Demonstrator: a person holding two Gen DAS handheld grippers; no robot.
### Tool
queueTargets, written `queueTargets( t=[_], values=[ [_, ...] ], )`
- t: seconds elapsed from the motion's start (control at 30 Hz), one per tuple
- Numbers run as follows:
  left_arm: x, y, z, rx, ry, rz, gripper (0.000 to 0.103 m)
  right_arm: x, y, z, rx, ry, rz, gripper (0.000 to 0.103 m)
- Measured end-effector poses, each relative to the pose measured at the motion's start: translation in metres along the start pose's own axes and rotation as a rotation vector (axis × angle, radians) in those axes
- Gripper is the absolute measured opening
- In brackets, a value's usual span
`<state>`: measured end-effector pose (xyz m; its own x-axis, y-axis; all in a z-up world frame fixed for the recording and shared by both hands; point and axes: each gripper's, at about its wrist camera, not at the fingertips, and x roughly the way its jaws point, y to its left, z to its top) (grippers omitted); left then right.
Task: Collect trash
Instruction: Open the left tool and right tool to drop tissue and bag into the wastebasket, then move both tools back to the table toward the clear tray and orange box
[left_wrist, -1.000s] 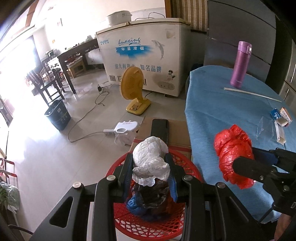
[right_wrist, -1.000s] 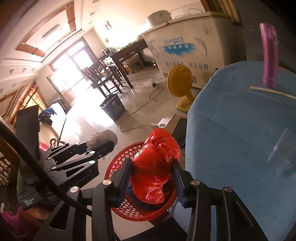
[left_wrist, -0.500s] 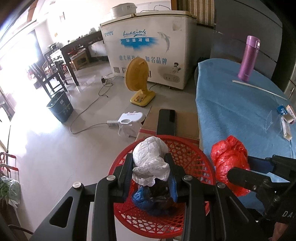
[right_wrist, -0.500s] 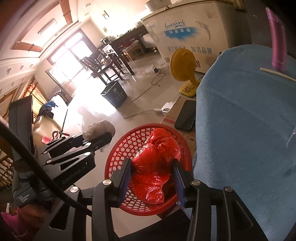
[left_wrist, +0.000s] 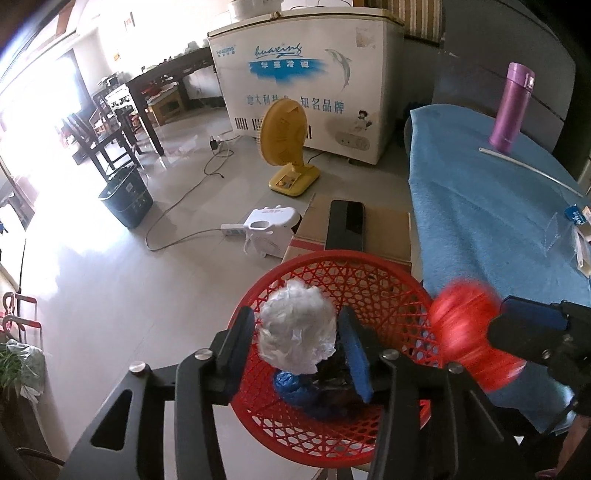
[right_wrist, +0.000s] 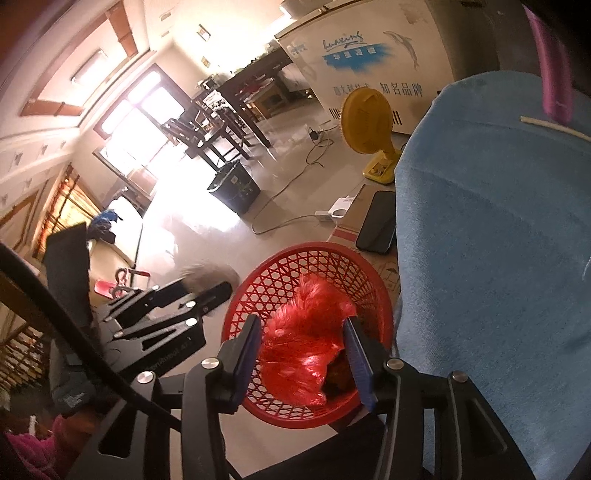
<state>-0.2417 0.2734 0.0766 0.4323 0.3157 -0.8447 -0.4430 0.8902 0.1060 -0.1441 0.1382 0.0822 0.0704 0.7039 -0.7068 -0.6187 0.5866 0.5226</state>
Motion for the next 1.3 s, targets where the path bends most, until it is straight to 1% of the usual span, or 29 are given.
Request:
queueTargets(
  t=[0.13,0.23,0.37,0.47,0.63,0.87,1.03,1.13,1.2,1.3],
  values=[
    [0.0,0.002,-0.001,0.002,0.006,0.016,0.055,-0.004,-0.004,0.0,0.025,-0.019,0.009,0.052],
    [0.001,0.002,-0.002,0.002,0.018,0.021,0.055,-0.008,-0.01,0.0,0.043,-0.038,0.005,0.052],
    [0.003,-0.007,-0.002,0.016,0.036,0.005,0.056,-0.012,-0.023,-0.002,0.075,-0.05,-0.003,0.052],
    [0.0,-0.018,-0.002,0.041,0.035,-0.011,0.057,-0.019,-0.029,-0.004,0.092,-0.064,-0.013,0.052],
    [-0.007,-0.037,0.001,0.079,0.026,-0.036,0.057,-0.04,-0.043,-0.012,0.131,-0.12,-0.04,0.052],
    [-0.017,-0.075,0.01,0.156,0.004,-0.073,0.057,-0.105,-0.083,-0.029,0.231,-0.256,-0.114,0.052],
    [-0.032,-0.114,0.02,0.229,-0.032,-0.125,0.058,-0.156,-0.121,-0.047,0.345,-0.359,-0.177,0.052],
    [-0.047,-0.145,0.028,0.29,-0.071,-0.168,0.058,-0.187,-0.147,-0.061,0.413,-0.417,-0.23,0.052],
    [-0.055,-0.163,0.033,0.321,-0.088,-0.202,0.065,-0.209,-0.167,-0.071,0.462,-0.455,-0.27,0.052],
    [-0.06,-0.186,0.041,0.355,-0.098,-0.252,0.067,-0.238,-0.194,-0.08,0.521,-0.499,-0.321,0.052]
  ],
)
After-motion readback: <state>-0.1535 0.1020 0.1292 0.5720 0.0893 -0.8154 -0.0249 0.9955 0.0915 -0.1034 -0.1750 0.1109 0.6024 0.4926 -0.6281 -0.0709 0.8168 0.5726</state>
